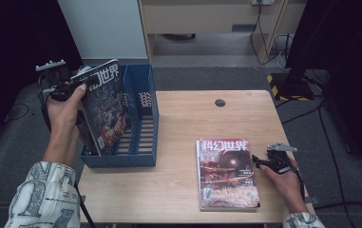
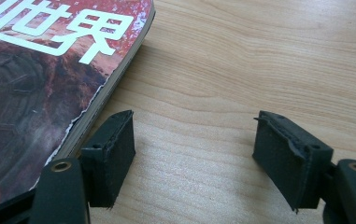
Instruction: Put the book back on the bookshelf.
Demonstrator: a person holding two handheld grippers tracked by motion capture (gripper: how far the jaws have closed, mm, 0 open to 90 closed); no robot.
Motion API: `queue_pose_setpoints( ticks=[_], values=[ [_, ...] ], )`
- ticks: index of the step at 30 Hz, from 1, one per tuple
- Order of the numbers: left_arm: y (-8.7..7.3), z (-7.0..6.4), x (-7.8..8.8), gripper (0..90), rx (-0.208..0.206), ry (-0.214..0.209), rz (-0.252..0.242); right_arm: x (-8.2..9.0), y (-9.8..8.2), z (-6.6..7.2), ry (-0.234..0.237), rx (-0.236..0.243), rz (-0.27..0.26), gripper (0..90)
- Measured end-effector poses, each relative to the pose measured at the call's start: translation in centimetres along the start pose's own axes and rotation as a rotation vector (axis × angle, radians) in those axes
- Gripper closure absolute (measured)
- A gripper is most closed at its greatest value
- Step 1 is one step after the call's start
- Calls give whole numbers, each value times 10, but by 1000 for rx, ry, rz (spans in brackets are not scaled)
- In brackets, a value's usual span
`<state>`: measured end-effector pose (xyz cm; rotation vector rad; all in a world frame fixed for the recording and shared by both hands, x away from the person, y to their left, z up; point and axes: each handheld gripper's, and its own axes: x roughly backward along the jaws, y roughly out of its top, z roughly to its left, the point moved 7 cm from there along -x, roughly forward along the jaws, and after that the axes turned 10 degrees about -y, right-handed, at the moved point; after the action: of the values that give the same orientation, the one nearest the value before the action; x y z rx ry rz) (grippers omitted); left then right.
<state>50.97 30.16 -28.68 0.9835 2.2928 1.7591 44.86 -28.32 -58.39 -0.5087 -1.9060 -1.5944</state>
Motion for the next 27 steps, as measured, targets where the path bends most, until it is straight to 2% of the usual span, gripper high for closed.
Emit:
queue_pose_setpoints(
  ticks=[4, 13, 19, 27],
  values=[
    [-5, 1, -9, 822, -3, -1, -4, 0, 0, 0, 0, 2, -1, 292],
    [-10, 4, -17, 822, -8, 1, -15, 0, 0, 0, 4, 8, 1, 289],
    [-11, 4, -23, 821, -30, 11, -14, 0, 0, 0, 4, 8, 1, 289],
    [-14, 9, -21, 821, -24, 26, -26, 0, 0, 0, 6, 11, 0, 289]
  ],
)
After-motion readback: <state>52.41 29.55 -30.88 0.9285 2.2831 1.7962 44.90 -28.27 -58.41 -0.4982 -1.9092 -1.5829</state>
